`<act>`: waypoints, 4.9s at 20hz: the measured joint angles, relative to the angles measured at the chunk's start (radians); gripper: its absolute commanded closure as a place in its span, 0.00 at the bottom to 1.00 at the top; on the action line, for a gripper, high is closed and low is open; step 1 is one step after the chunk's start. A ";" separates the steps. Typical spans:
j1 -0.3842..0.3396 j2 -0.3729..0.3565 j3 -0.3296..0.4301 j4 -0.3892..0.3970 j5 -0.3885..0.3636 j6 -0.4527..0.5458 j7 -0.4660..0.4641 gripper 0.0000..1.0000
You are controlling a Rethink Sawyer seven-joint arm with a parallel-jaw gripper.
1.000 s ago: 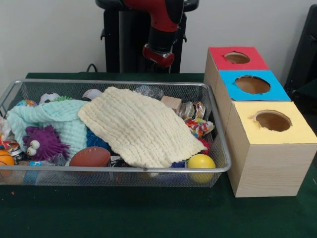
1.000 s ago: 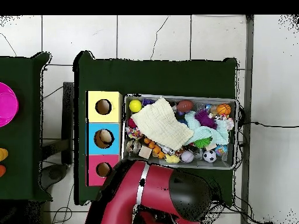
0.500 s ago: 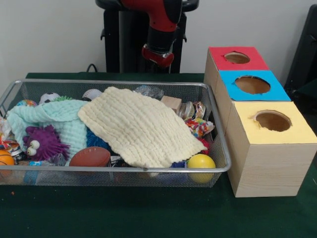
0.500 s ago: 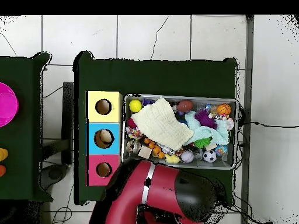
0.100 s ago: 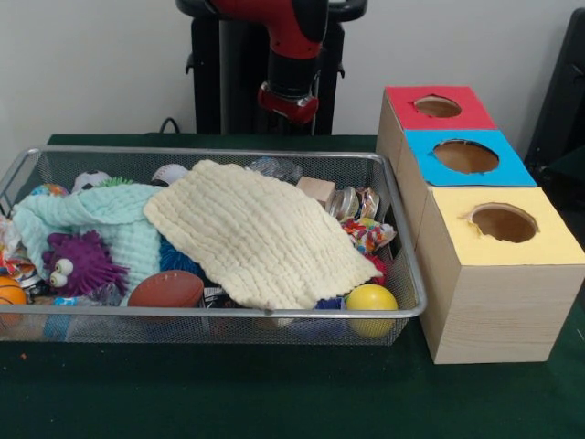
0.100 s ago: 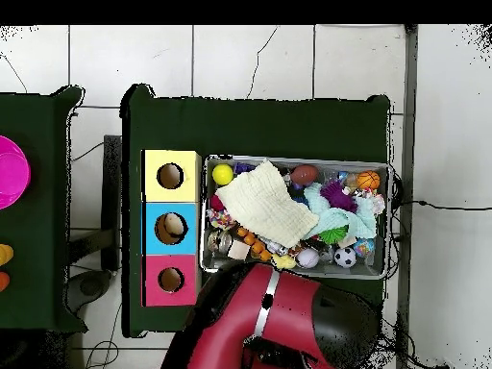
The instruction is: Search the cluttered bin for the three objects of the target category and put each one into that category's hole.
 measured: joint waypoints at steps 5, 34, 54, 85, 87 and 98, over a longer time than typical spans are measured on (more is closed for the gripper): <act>-0.030 -0.007 0.004 -0.005 -0.023 0.023 -0.012 0.00; 0.010 -0.183 -0.020 0.076 0.050 0.212 -0.010 0.00; 0.051 -0.205 -0.032 0.182 0.118 -0.122 0.136 0.00; 0.059 -0.071 -0.022 0.094 0.118 -0.384 0.209 0.00; 0.059 -0.070 -0.022 0.093 0.118 -0.387 0.209 0.00; 0.068 -0.044 -0.020 0.075 0.158 -0.504 0.209 0.00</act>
